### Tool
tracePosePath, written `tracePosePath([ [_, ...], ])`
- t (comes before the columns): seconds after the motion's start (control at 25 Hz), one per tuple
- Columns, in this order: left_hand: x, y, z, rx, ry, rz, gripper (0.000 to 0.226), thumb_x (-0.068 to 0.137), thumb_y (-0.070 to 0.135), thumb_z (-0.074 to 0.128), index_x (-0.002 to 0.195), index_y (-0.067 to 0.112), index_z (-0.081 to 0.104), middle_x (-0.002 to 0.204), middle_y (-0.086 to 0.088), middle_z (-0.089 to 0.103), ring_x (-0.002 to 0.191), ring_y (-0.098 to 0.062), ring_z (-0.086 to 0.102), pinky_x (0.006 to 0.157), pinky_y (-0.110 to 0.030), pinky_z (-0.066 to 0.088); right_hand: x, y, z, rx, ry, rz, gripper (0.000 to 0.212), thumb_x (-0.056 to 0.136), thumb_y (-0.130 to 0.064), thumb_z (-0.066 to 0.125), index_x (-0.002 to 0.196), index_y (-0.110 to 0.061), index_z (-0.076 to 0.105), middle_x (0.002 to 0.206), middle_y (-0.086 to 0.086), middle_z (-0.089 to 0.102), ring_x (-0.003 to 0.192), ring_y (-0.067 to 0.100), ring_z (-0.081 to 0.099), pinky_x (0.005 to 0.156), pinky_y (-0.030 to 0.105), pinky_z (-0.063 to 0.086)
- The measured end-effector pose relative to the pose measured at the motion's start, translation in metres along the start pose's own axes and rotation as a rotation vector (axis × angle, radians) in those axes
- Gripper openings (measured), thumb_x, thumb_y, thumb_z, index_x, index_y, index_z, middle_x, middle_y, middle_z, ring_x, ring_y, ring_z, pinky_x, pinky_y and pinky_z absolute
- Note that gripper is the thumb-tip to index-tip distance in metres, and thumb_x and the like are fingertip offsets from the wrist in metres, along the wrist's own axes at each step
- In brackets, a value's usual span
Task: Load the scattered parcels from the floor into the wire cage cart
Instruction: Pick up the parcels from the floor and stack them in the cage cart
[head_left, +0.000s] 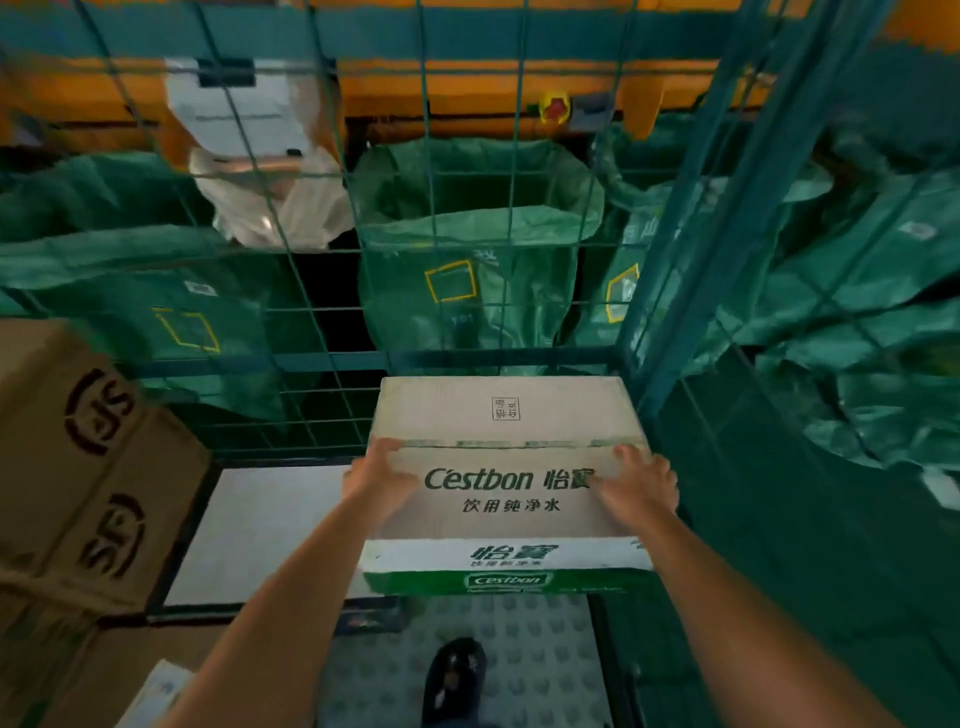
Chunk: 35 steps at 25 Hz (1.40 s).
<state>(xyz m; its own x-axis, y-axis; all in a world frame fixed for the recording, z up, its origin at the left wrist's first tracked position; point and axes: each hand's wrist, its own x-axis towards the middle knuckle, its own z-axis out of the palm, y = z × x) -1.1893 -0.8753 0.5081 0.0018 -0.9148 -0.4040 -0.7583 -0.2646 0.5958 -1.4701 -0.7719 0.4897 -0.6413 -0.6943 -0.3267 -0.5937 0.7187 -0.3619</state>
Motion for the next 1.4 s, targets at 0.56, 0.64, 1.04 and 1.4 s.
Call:
tracePosePath([
  [0.56,0.136,-0.043,0.11,0.194,-0.228,-0.014,0.057,0.086,-0.003,0.052,0.135,0.023,0.04,0.133,-0.014,0.031,0.123,-0.033,0.039,0.101,-0.042,0.044,0.134,0.031,0.108,-0.074,-0.214,-0.026,0.066,0.089,-0.028,0.061,0.145,-0.016,0.029,0.154,0.018,0.001,0.139,0.034,0.019,0.115,0.038,0.026],
  [0.64,0.141,-0.048,0.114,0.233,-0.246,-0.007,0.058,0.089,-0.002,0.052,0.14,0.021,0.036,0.135,-0.015,0.028,0.125,-0.033,0.038,0.102,-0.041,0.043,0.138,0.031,0.112,-0.131,-0.209,-0.032,0.067,0.092,-0.032,0.057,0.148,-0.019,0.025,0.155,0.017,-0.004,0.142,0.034,0.014,0.117,0.04,0.023],
  [1.04,0.082,-0.011,0.067,0.21,-0.171,0.068,0.046,0.094,0.012,0.053,0.14,0.016,0.045,0.141,-0.013,0.041,0.117,-0.029,0.052,0.093,-0.034,0.05,0.063,-0.002,0.055,0.052,-0.193,0.012,0.06,0.095,-0.03,0.056,0.148,-0.015,0.032,0.151,0.016,0.025,0.132,0.033,0.039,0.108,0.042,0.04],
  [1.4,-0.128,-0.004,-0.025,0.15,-0.07,0.198,0.039,0.096,0.009,0.048,0.134,0.013,0.05,0.136,-0.01,0.051,0.102,-0.022,0.054,0.075,-0.028,0.042,-0.14,-0.008,-0.046,0.258,-0.175,-0.145,0.048,0.099,-0.026,0.051,0.144,-0.013,0.039,0.138,0.01,0.051,0.083,0.017,0.053,0.07,0.025,0.041],
])
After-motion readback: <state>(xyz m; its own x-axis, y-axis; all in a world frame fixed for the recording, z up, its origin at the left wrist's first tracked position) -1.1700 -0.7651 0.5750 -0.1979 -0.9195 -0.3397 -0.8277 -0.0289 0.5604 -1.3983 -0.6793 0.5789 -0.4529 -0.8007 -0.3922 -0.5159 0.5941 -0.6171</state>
